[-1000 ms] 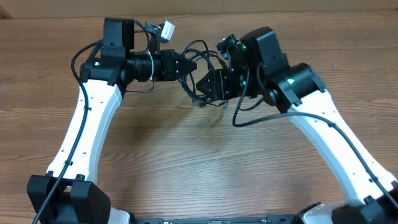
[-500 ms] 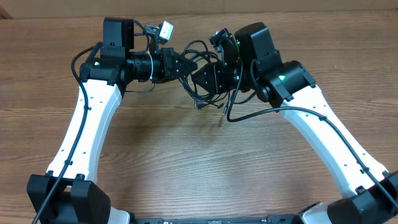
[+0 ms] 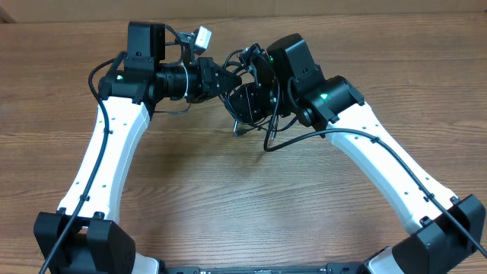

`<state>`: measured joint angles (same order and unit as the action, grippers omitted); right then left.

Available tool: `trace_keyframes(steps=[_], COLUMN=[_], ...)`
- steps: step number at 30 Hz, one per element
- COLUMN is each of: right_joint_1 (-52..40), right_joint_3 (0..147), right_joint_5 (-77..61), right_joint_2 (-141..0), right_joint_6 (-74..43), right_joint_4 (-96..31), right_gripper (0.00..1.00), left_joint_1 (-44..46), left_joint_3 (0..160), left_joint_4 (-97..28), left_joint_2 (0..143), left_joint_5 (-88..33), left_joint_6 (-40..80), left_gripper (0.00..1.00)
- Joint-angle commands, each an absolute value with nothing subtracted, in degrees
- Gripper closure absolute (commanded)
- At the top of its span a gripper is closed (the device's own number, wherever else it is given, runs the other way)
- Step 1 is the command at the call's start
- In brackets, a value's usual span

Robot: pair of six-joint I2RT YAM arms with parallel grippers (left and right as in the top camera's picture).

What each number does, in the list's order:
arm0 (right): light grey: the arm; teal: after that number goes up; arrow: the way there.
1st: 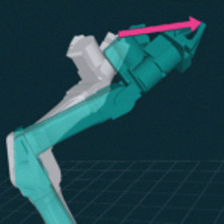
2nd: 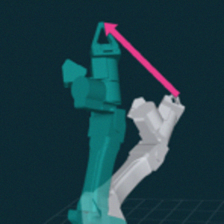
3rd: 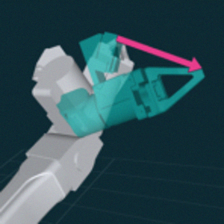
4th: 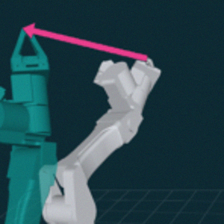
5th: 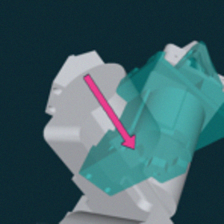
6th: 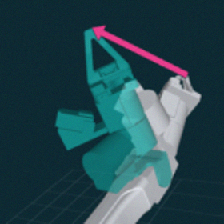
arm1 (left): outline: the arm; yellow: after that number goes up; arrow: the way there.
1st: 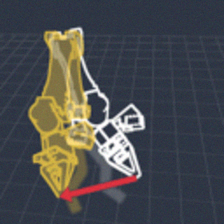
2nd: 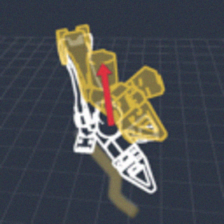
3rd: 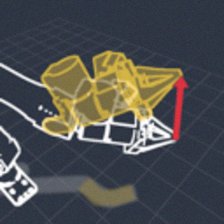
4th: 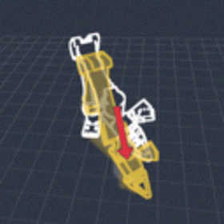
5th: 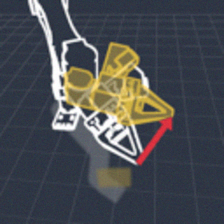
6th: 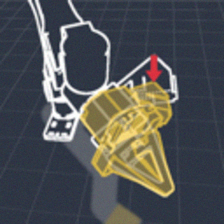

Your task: Untangle cables

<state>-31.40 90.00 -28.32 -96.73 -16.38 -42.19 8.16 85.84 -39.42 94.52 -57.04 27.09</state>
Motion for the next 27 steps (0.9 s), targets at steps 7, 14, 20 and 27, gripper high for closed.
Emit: trace_keyframes(steps=[7,14,20,27], right_joint_1=[-24.0,-24.0,-22.0,-12.1], right_joint_3=[90.1,90.1,90.1,90.1], right_joint_5=[-23.4,-23.6,-22.3,-15.0], right_joint_2=[-97.0,-97.0,-96.3,-95.9], right_joint_6=[-24.4,-24.5,-25.3,-28.4], right_joint_4=[-40.6,-39.7,-39.9,-44.0], right_gripper=[0.96,0.96,0.96,0.95], left_joint_1=[8.3,8.5,9.1,9.1], left_joint_3=[86.3,86.3,86.3,86.3], left_joint_4=[-42.2,-42.5,-44.1,-47.2], left_joint_2=[94.4,94.4,94.4,94.4], left_joint_5=[-58.2,-62.0,-62.0,-67.7], left_joint_6=[25.5,20.9,17.3,7.9], left_gripper=[0.88,0.87,0.95,0.96])
